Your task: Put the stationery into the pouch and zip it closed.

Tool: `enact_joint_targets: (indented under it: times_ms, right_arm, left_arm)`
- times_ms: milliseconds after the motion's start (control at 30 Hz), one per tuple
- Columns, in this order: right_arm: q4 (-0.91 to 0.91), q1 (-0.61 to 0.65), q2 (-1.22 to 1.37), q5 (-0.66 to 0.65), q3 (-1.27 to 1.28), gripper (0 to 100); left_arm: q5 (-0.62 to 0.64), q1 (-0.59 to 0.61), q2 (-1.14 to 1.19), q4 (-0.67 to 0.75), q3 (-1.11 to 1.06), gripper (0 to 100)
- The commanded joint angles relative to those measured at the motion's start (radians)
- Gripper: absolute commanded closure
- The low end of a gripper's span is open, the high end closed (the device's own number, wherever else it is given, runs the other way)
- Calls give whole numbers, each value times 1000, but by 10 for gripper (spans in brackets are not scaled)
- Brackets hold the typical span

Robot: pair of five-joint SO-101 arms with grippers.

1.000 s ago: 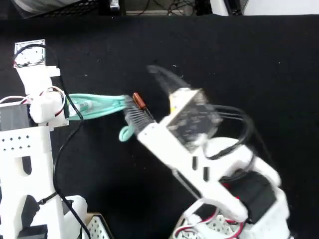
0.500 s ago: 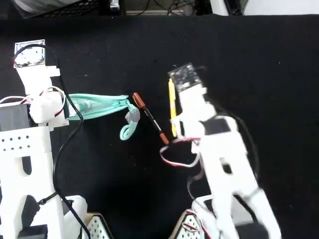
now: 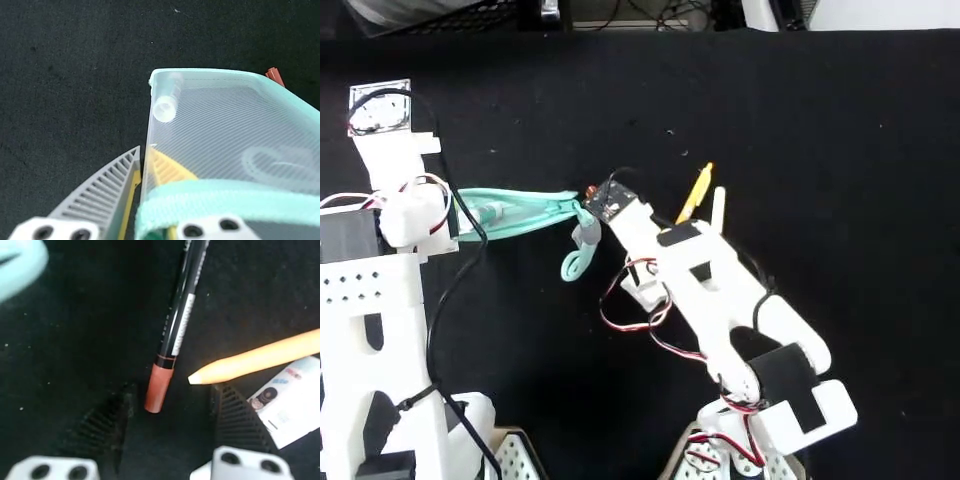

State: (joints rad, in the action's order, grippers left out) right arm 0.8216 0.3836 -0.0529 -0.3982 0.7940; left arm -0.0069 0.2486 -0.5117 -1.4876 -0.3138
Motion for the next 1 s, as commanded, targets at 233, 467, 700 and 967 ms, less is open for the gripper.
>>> enact_joint_targets:
  times_ms: [233, 467, 700, 967]
  right_arm:
    - [-15, 15, -7, -25, -48, 771]
    - [-14, 74, -5, -18, -18, 988]
    - [6, 32, -19, -21, 2, 986]
    - [121, -193, -317, -206, 237, 986]
  left_arm:
    - [6, -1, 17, 3, -41, 970]
    - [6, -1, 17, 5, -41, 970]
    - [6, -1, 17, 5, -41, 970]
    - [6, -1, 17, 5, -41, 970]
